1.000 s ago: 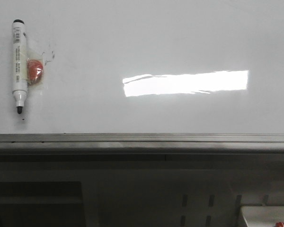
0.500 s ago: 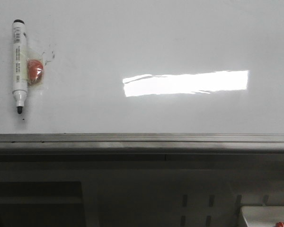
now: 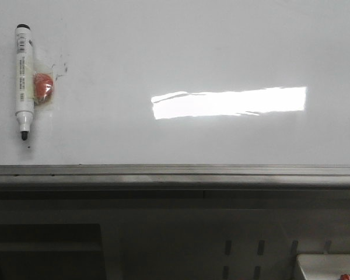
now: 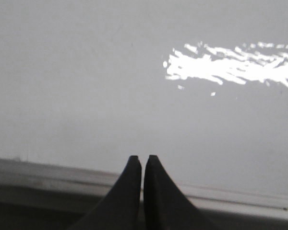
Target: Write number 4 on whiteboard
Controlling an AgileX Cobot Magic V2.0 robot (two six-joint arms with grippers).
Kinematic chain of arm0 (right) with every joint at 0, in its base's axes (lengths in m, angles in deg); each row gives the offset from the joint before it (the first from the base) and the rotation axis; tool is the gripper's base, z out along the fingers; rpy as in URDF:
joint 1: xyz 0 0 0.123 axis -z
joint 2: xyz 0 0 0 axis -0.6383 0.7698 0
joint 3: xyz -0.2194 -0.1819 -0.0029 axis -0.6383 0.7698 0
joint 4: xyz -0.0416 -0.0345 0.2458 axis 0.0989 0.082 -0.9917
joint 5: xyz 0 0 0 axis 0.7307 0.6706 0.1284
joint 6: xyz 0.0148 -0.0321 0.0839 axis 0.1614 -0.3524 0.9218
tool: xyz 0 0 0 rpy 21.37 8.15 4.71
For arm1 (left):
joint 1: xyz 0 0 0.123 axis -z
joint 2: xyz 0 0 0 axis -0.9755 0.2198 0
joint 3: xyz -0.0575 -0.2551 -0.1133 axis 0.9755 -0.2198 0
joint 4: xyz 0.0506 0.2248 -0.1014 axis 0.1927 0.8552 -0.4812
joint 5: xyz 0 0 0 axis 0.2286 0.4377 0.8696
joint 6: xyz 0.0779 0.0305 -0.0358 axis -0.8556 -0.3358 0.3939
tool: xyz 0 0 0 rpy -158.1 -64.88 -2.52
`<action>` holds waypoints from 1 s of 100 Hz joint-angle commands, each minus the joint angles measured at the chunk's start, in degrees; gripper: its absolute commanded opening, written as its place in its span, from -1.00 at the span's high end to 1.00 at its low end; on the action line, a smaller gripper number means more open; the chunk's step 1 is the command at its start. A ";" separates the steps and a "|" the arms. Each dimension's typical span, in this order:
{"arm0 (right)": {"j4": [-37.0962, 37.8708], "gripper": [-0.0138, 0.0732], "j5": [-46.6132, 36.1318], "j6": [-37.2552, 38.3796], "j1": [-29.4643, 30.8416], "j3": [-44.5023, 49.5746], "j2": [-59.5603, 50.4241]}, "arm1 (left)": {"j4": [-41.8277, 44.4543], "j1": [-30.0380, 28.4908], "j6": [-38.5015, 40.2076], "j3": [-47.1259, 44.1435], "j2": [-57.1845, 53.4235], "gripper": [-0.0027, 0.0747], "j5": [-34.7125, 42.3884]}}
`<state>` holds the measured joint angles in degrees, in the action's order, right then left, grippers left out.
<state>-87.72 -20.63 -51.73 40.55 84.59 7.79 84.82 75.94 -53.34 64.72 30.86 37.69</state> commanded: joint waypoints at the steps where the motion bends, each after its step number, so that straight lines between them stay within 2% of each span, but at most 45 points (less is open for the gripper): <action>1: 0.00 0.83 -10.23 -0.42 0.24 1.40 -0.82 | -0.03 -0.08 0.60 -1.95 -1.36 0.98 8.39; 25: -0.10 0.83 -6.39 -0.42 0.24 1.28 -0.82 | -0.03 -0.08 0.60 -1.95 -1.36 0.98 11.09; 45: -1.59 0.83 3.72 -0.42 0.24 -4.82 3.62 | -1.74 -0.08 0.60 0.33 1.11 0.98 9.11; 57: -2.39 0.83 13.04 -0.42 0.24 -11.09 11.50 | -2.11 -0.08 0.60 5.80 6.22 0.98 4.10; 65: -6.02 0.83 17.30 -0.42 0.24 -14.60 16.66 | 0.49 -0.08 0.60 9.53 10.68 0.98 2.55; 85: -8.17 0.83 16.25 -0.42 0.24 -17.59 23.84 | 2.98 -0.08 0.60 13.75 18.37 0.96 4.52; 92: -8.17 0.83 16.11 -0.42 0.24 -17.59 24.41 | 3.90 0.17 0.60 13.75 20.52 0.75 6.17; 100: -8.17 0.83 15.98 -0.42 0.24 -17.59 24.55 | 3.32 0.27 0.60 13.75 23.05 0.20 9.74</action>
<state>-95.68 -0.39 -51.73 40.55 69.15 31.41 88.08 75.94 -53.34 76.41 51.08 39.52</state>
